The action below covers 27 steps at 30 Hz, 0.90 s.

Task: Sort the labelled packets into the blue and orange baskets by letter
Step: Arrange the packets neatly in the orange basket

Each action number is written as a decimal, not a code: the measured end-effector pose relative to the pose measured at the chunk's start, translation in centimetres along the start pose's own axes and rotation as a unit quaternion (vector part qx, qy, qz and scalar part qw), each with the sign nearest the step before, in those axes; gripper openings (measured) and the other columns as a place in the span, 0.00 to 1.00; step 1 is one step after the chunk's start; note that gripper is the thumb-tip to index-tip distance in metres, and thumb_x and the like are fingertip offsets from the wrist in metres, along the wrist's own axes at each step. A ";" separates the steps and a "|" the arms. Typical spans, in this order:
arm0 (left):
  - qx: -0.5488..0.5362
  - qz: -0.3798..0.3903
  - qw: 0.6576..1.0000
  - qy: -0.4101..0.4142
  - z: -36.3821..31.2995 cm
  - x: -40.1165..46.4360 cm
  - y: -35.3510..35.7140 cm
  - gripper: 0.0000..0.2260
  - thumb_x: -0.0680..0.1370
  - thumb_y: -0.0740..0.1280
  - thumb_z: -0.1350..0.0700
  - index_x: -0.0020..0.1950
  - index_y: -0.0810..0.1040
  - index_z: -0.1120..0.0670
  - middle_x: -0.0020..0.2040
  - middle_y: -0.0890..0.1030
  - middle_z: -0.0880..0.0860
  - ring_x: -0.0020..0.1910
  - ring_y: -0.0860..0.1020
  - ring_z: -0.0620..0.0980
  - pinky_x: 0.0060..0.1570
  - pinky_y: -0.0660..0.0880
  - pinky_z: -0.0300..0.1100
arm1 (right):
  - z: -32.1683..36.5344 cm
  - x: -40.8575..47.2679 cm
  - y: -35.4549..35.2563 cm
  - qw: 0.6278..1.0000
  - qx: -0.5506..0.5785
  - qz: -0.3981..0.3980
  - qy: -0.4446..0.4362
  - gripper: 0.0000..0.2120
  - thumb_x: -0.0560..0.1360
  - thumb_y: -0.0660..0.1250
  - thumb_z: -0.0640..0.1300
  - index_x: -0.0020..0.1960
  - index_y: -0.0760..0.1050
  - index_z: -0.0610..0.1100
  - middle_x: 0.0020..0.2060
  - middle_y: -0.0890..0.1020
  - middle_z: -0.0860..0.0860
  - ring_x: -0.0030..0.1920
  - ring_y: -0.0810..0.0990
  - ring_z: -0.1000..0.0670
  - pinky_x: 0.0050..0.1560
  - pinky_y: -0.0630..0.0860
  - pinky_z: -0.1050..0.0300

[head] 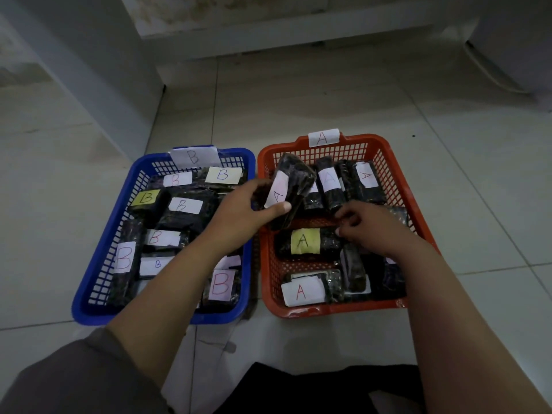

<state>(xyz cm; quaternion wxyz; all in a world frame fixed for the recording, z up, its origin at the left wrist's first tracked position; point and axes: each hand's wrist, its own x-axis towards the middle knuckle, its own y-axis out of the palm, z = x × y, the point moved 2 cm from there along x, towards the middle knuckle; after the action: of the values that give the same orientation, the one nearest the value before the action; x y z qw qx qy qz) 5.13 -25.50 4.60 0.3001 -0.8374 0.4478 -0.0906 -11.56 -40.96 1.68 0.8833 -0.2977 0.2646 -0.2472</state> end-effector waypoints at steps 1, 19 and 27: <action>-0.002 -0.003 1.000 0.002 0.1 0.0 0.0 0.25 0.73 0.70 0.46 0.67 0.70 0.48 0.57 0.74 0.42 0.56 0.72 0.40 0.49 0.66 0.28 | -0.1 0.2 0.2 1.000 -0.016 0.009 0.006 0.14 0.72 0.71 0.42 0.58 0.76 0.47 0.50 0.80 0.49 0.43 0.77 0.53 0.41 0.77 0.59; -0.041 -0.020 0.999 -0.002 1.2 -0.5 -0.2 0.24 0.69 0.74 0.48 0.64 0.73 0.44 0.60 0.77 0.43 0.59 0.74 0.41 0.55 0.68 0.33 | 0.7 1.1 1.9 0.993 -0.104 -0.023 -0.048 0.24 0.64 0.78 0.42 0.60 0.79 0.44 0.60 0.76 0.46 0.57 0.75 0.49 0.53 0.69 0.63; 0.028 -0.033 0.999 0.019 1.1 0.0 -0.9 0.29 0.65 0.78 0.49 0.64 0.75 0.45 0.59 0.76 0.44 0.58 0.73 0.42 0.57 0.70 0.38 | 0.1 2.2 1.7 0.991 -0.022 -0.121 -0.047 0.17 0.66 0.76 0.40 0.54 0.81 0.42 0.52 0.81 0.46 0.48 0.77 0.52 0.49 0.71 0.62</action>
<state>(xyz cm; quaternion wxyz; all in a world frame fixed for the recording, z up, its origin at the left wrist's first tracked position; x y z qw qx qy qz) 6.21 -24.65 4.26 0.3118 -0.8410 0.4230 -0.1287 -9.41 -41.02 -0.09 0.8516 -0.3579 0.1905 -0.3323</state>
